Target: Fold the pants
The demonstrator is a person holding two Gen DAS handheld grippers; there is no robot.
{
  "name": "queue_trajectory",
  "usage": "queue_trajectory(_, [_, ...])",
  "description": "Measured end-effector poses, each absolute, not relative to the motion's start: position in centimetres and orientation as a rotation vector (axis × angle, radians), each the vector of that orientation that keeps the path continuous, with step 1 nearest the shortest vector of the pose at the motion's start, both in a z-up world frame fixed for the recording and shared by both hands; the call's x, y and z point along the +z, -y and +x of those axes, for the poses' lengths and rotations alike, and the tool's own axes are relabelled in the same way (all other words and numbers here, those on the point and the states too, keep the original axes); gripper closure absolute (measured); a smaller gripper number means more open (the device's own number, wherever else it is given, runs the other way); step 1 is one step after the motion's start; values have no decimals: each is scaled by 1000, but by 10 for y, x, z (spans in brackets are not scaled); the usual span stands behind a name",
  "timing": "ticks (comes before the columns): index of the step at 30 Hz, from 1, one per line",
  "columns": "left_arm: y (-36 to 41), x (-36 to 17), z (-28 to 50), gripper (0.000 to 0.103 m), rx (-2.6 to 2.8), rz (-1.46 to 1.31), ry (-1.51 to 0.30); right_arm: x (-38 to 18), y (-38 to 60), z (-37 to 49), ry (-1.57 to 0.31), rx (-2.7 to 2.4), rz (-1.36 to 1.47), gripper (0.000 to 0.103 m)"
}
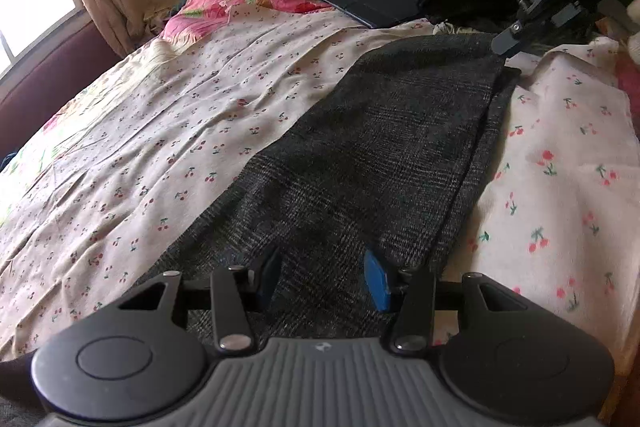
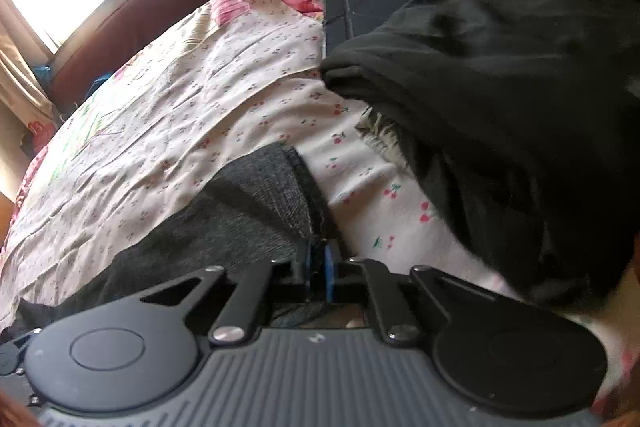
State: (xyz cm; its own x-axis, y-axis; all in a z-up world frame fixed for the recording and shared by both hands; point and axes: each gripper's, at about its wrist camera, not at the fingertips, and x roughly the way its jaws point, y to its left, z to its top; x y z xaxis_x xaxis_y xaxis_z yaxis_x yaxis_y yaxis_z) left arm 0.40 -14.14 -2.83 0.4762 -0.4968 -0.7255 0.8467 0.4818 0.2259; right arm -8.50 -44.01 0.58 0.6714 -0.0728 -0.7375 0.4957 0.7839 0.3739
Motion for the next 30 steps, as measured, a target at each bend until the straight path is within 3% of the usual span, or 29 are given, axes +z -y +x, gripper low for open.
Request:
queue_trajectory(8, [141,-33,6,43,-861,598,-645,7,454,-92,-807,-374,619,98])
queue_trajectory(11, [148,-38,5,41,-861,662,-640,-8,450,-77,-912,-388,519,88])
queue_trajectory(15, [145,-31,5,41,-858,652,-637,6,448,-79,-858,-450,438,78])
queue_trajectory(21, [152,-38,-2,40,-847,691,-614,15,416,-52,-793,-309,289,72])
queue_trajectory(25, [142,-35,5,35,-839,670,-648,-27,423,-22,-929,-352,257,73])
queue_trajectory(30, [129,-30,14,35,-786,633,-659,-1,435,-45,-841,-420,274,61])
